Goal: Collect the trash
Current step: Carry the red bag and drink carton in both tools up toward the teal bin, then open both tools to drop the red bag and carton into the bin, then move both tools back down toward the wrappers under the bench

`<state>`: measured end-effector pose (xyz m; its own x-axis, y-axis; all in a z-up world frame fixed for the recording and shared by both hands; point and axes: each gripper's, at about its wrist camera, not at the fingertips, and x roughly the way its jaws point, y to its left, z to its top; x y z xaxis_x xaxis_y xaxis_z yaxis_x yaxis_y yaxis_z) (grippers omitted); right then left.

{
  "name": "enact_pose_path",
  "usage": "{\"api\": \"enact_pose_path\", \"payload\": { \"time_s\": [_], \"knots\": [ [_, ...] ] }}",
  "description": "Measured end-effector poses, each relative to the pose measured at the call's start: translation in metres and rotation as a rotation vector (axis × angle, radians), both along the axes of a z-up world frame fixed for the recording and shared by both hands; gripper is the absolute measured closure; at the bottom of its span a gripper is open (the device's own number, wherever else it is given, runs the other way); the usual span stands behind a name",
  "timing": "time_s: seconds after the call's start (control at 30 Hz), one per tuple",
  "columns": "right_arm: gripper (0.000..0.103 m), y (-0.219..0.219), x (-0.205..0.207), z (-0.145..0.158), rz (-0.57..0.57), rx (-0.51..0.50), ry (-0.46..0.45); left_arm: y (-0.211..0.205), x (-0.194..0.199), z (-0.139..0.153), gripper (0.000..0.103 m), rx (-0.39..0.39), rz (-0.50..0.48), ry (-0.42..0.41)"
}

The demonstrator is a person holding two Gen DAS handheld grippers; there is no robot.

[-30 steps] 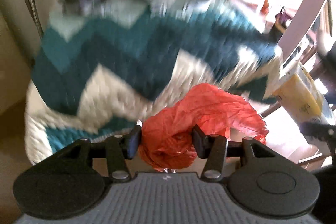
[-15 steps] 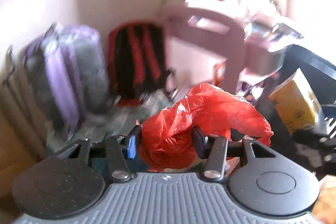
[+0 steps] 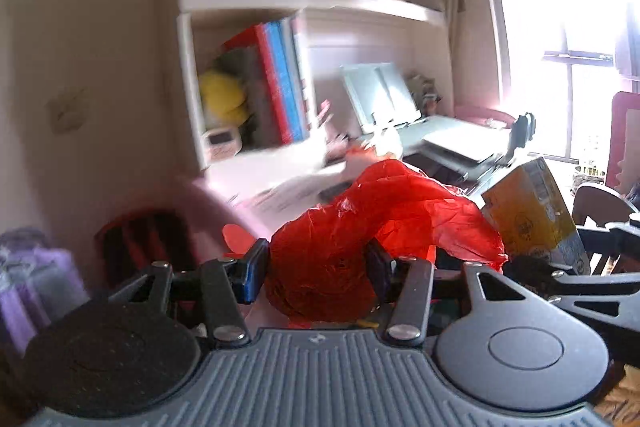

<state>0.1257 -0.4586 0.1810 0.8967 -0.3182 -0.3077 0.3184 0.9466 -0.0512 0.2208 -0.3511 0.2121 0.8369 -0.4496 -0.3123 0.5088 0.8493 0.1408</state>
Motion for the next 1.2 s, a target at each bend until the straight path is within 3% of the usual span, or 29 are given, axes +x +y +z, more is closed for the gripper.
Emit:
{"api": "enact_pose_path", "payload": {
  "time_s": [0.17, 0.43, 0.6, 0.73, 0.93, 1.0, 1.1, 1.2],
  "knots": [
    [0.052, -0.050, 0.017, -0.006, -0.103, 0.070, 0.006, -0.064, 0.017, 0.003, 0.053, 0.032, -0.037, -0.001],
    [0.052, -0.078, 0.050, -0.048, -0.147, 0.097, 0.057, -0.128, 0.044, -0.030, 0.053, 0.093, -0.088, 0.087],
    [0.052, -0.078, 0.060, -0.068, -0.121, 0.088, 0.088, -0.143, 0.056, -0.061, 0.053, 0.131, -0.109, 0.173],
    [0.049, -0.073, 0.064, -0.072, -0.121, 0.068, 0.107, -0.144, 0.075, -0.082, 0.053, 0.126, -0.120, 0.293],
    [0.046, -0.079, 0.069, -0.082, -0.108, 0.122, 0.149, -0.144, 0.086, -0.102, 0.050, 0.149, -0.133, 0.363],
    [0.044, -0.077, 0.069, -0.085, -0.094, 0.113, 0.156, -0.145, 0.085, -0.106, 0.044, 0.146, -0.142, 0.367],
    [0.044, -0.070, 0.066, -0.084, -0.076, 0.101, 0.158, -0.140, 0.082, -0.105, 0.025, 0.126, -0.144, 0.370],
    [0.043, -0.063, 0.059, -0.083, -0.064, 0.096, 0.164, -0.131, 0.077, -0.102, 0.023, 0.111, -0.148, 0.363]
  ]
}}
